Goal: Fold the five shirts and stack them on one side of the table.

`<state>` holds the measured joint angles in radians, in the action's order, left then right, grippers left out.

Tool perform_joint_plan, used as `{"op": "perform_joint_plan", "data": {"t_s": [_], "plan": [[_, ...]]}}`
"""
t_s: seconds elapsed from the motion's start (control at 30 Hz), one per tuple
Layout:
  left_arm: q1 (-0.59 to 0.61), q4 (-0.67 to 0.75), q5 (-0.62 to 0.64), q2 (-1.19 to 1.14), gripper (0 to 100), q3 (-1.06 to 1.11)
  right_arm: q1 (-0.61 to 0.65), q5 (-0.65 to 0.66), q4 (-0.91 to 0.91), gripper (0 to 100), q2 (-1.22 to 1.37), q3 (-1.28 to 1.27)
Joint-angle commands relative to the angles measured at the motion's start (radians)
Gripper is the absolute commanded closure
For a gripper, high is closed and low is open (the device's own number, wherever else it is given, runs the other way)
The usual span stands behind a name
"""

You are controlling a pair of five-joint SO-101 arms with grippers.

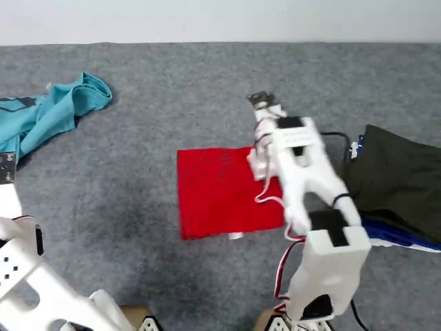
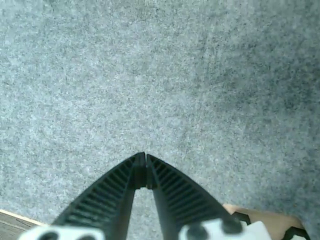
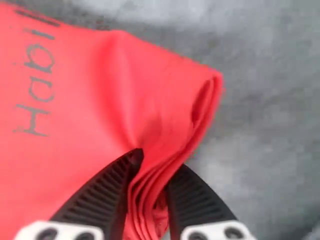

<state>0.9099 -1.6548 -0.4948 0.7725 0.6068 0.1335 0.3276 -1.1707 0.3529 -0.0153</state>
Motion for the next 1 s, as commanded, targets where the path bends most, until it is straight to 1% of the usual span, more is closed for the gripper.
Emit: {"op": "perform_joint_plan", "data": {"t_s": [0.0, 0.03, 0.1, 0.2, 0.3, 0.4, 0.47, 0.5, 0.53, 0.63, 0.7, 0.77, 0.83, 0.97], "plan": [[0.003, 0.021, -0.002, 0.009, 100, -0.004, -0.096, 0.439, 0.050, 98.8, 0.001, 0.129], [0.003, 0.020, -0.002, 0.009, 100, -0.004, -0.107, 0.539, 0.065, 98.8, 0.015, 0.160], [0.003, 0.018, -0.002, 0.011, 100, -0.004, -0.108, 0.698, 0.085, 98.8, 0.053, 0.221], [0.003, 0.017, -0.002, 0.015, 100, -0.004, -0.090, 0.850, 0.113, 98.8, 0.130, 0.310], [0.003, 0.017, -0.002, 0.015, 100, -0.004, -0.061, 0.925, 0.142, 98.8, 0.203, 0.371], [0.003, 0.015, -0.002, 0.015, 100, -0.004, -0.042, 0.934, 0.180, 98.6, 0.252, 0.413], [0.003, 0.015, -0.002, 0.015, 100, -0.004, -0.036, 0.930, 0.185, 96.0, 0.262, 0.446], [0.003, 0.015, -0.002, 0.015, 100, -0.004, -0.038, 0.918, 0.186, 93.0, 0.262, 0.460], [0.003, 0.015, -0.002, 0.015, 100, -0.004, -0.041, 0.875, 0.189, 89.4, 0.262, 0.474], [0.003, 0.017, -0.002, 0.012, 100, -0.004, -0.048, 0.655, 0.180, 80.3, 0.262, 0.539], [0.003, 0.017, -0.002, 0.009, 100, -0.004, -0.051, 0.502, 0.180, 77.1, 0.262, 0.568], [0.003, 0.017, -0.002, 0.009, 100, -0.004, -0.059, 0.384, 0.173, 75.8, 0.260, 0.591], [0.003, 0.017, -0.002, 0.009, 100, -0.004, -0.062, 0.315, 0.137, 75.8, 0.260, 0.618], [0.003, 0.021, -0.002, 0.009, 100, -0.004, -0.064, 0.176, -0.013, 76.0, 0.252, 0.658]]}}
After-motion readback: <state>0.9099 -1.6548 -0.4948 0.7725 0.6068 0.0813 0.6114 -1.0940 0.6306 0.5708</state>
